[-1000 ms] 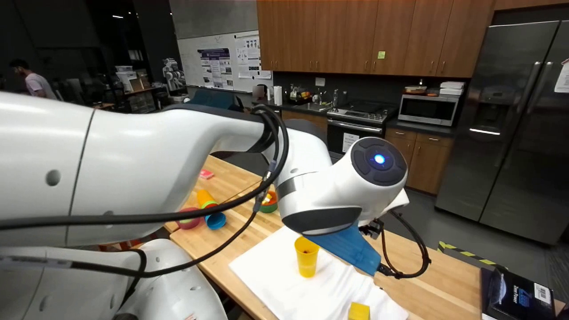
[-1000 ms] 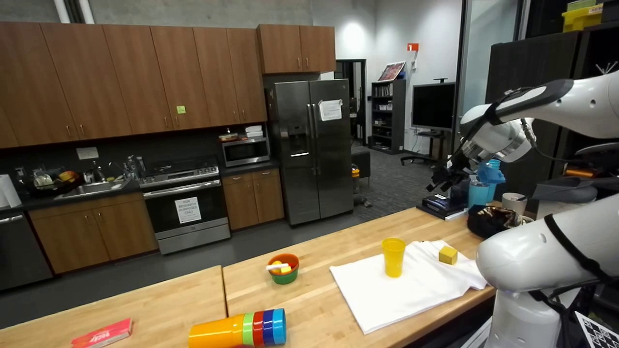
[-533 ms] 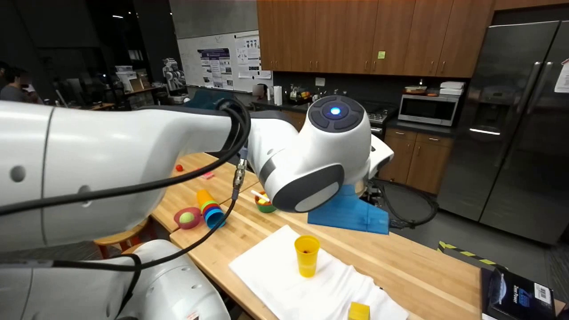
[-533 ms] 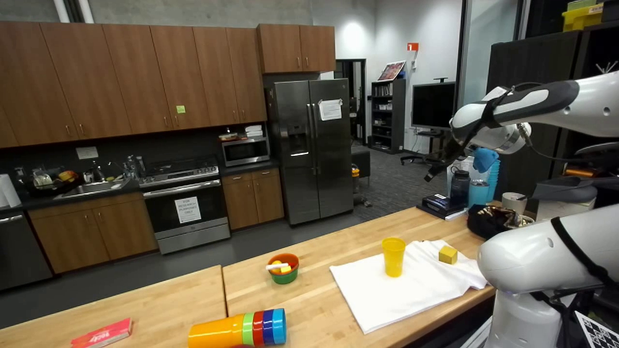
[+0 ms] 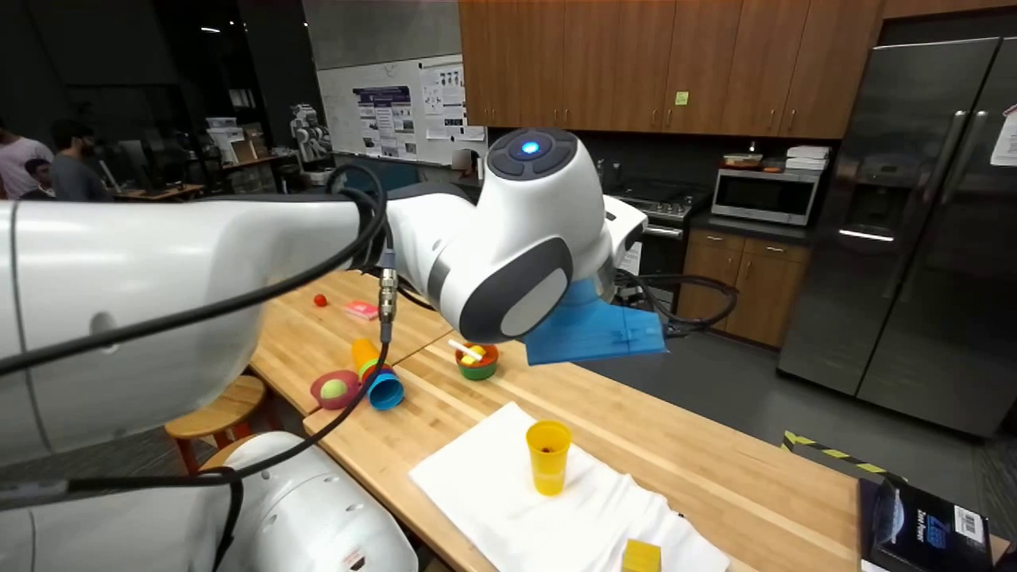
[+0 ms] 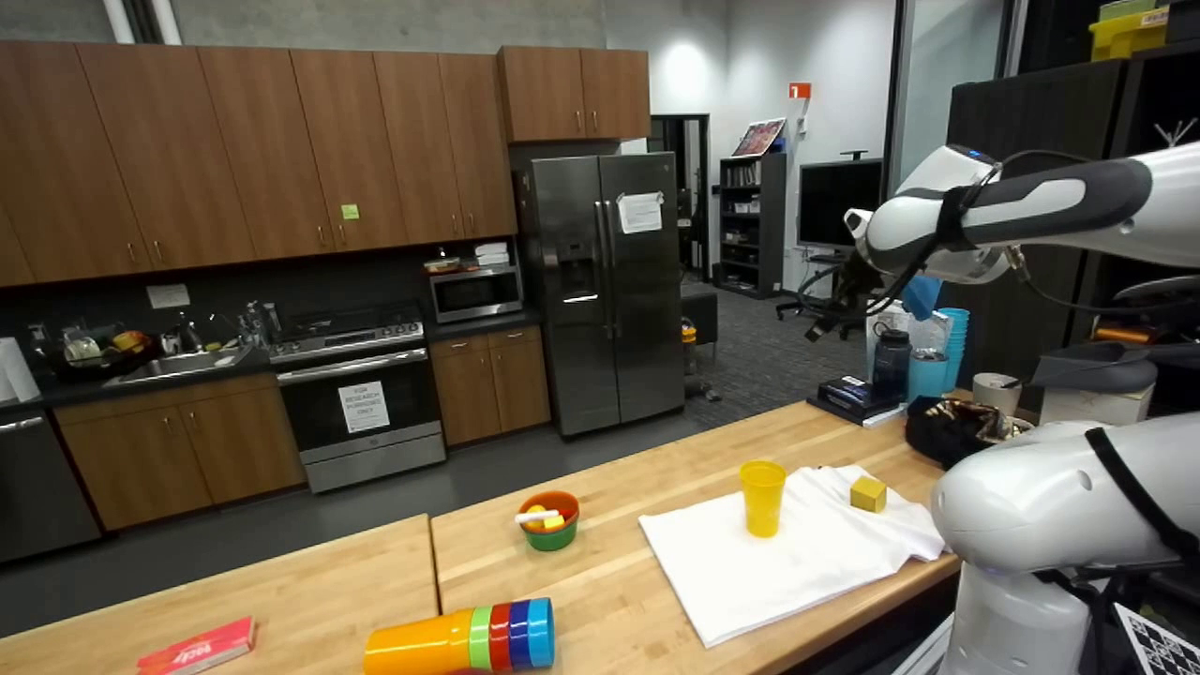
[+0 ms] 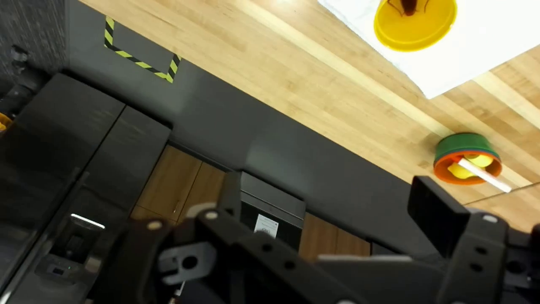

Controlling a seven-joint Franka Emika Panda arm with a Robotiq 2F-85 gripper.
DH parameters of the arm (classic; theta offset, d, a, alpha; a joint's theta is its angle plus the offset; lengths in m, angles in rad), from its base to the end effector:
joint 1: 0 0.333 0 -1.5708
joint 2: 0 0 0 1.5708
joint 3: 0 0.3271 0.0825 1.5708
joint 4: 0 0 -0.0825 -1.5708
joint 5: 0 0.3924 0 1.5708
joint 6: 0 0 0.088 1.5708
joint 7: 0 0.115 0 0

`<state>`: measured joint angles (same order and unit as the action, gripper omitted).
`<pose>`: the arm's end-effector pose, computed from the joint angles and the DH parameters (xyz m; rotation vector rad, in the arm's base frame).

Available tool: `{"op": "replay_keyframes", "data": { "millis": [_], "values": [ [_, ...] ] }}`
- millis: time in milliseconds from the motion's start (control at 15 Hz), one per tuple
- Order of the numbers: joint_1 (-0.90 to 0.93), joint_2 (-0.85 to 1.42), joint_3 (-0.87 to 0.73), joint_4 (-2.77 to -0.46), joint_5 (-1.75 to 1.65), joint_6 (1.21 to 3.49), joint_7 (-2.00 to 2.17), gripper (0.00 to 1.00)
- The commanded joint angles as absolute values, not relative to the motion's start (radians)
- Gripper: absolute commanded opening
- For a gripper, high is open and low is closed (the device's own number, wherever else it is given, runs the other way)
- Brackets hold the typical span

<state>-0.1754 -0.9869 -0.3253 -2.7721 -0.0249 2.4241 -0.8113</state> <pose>0.2789 -0.1615 0.5243 2.8007 0.5382 0.9500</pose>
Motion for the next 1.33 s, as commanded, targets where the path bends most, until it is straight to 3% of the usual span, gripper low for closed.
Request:
{"op": "replay_keyframes", "data": {
  "millis": [0, 467, 1267],
  "values": [
    [-0.198, -0.986, -0.204, -2.771, -0.121, 2.402, -0.669, 1.0],
    [-0.154, -0.944, -0.075, -2.778, -0.269, 2.325, -0.419, 1.0],
    [-0.221, -0.727, -0.191, -2.794, -0.272, 2.37, -0.263, 1.0]
  ]
}}
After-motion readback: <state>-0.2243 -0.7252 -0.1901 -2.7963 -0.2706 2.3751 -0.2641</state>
